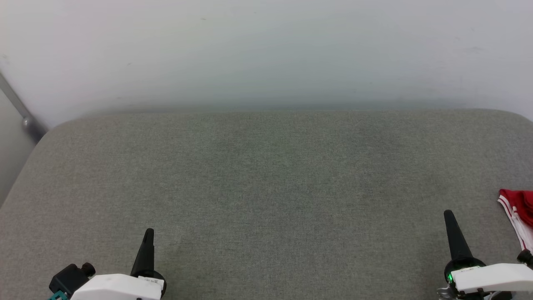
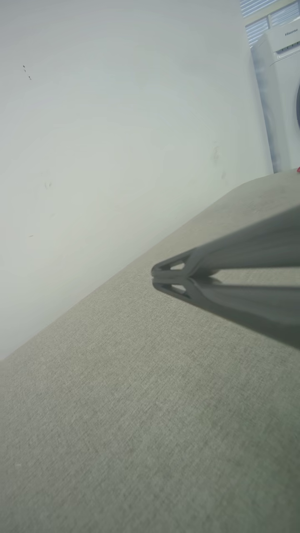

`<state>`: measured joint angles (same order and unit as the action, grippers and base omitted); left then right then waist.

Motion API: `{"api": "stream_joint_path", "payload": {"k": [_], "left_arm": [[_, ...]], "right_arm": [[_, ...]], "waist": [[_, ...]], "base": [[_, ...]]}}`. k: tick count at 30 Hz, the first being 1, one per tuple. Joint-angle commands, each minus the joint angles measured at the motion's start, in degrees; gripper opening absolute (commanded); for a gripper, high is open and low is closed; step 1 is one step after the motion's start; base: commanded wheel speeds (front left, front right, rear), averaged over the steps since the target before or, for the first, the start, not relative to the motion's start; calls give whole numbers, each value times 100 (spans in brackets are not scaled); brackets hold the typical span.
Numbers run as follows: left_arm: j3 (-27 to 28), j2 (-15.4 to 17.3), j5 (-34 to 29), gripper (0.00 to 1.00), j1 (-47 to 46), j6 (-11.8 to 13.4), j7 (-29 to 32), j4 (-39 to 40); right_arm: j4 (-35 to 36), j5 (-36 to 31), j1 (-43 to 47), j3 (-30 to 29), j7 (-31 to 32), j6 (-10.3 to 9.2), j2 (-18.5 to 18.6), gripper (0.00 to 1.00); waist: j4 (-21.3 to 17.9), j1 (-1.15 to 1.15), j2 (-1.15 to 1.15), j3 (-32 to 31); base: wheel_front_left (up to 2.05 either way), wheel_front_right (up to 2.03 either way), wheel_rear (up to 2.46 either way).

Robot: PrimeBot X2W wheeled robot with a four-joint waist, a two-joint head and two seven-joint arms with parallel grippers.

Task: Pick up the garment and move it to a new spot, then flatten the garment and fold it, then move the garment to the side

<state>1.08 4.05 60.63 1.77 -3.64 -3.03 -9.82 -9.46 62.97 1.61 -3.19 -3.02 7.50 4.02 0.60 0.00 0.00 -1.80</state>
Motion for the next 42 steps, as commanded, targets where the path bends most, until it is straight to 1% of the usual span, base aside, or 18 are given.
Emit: {"api": "stream_joint_path", "payload": {"k": [1, 23, 42], "left_arm": [[42, 32, 158, 0, -155, -41, 38, 13], [186, 23, 1464, 0, -424, -195, 366, -168], [294, 7, 2401, 0, -632, -300, 615, -298]], "right_arm": [[26, 155, -153, -14, 28, 0, 50, 0], [-170, 1367, -436, -75, 355, 0, 41, 0], [-315, 2243, -632, -128, 602, -1, 22, 0]], "waist": [[-1, 0, 0, 3], [-22, 0, 0, 71], [-40, 0, 0, 130]], "base": [[0, 0, 0], [0, 0, 0], [0, 0, 0]]}}
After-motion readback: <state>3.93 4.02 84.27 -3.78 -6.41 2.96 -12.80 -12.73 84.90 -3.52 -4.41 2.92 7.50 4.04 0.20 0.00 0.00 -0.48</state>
